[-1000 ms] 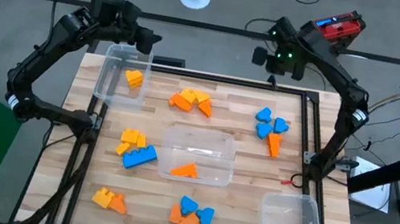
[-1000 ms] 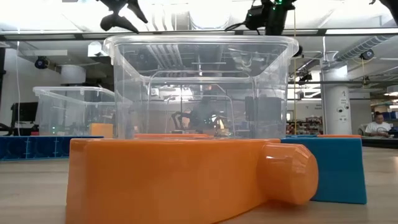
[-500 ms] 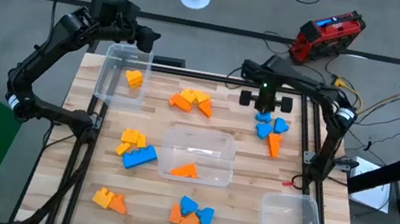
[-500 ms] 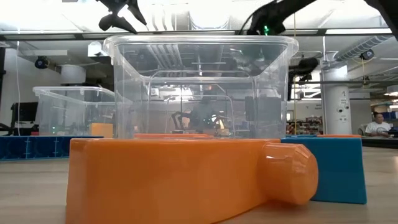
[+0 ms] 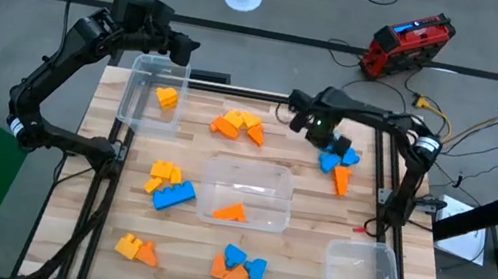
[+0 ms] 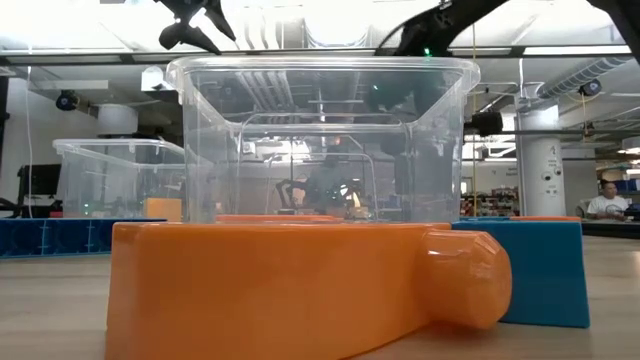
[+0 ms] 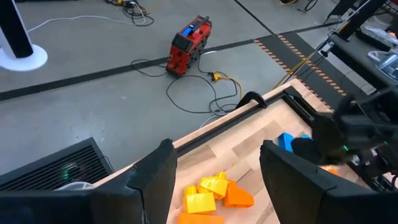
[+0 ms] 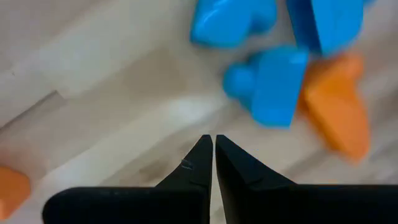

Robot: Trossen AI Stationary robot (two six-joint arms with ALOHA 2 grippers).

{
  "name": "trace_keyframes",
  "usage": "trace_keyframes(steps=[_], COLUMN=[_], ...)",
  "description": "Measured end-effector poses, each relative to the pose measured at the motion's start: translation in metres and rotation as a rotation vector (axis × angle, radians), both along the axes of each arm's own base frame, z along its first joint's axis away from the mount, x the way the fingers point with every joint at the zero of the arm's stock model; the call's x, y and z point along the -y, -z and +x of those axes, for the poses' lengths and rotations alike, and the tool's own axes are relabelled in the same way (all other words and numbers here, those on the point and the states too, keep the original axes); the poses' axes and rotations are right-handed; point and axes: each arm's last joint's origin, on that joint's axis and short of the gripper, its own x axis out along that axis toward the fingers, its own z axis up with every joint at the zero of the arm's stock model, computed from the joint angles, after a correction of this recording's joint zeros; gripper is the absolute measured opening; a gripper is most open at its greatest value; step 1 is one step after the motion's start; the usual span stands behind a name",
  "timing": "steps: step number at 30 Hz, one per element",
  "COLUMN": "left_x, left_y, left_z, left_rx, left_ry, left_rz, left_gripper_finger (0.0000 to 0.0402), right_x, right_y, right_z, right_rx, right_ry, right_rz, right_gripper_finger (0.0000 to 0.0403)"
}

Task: Sort blocks
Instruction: Put the blue game piece into the bottom right transparent bin

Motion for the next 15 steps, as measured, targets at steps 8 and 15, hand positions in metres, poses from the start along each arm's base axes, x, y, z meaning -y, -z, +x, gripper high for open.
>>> trace_keyframes(steps=[8,15], left_x=[0.000,0.000], left_y=[0.000,0.000], left_z=[0.000,0.000], left_rx=[-0.001,-0.001], left_ry=[0.001,0.001], left_rz=[0.002,0.002], left_gripper_finger=[0.0207,0.0207], right_x=[0.011,0.020], right_y=[0.000,0.001], right_z=[0.012,0.004], right_rx=[0.101,0.074], right_ry=[0.189,0.409], right_rz=[-0.196,-0.244], right_gripper_finger=[0.0013,0.0013])
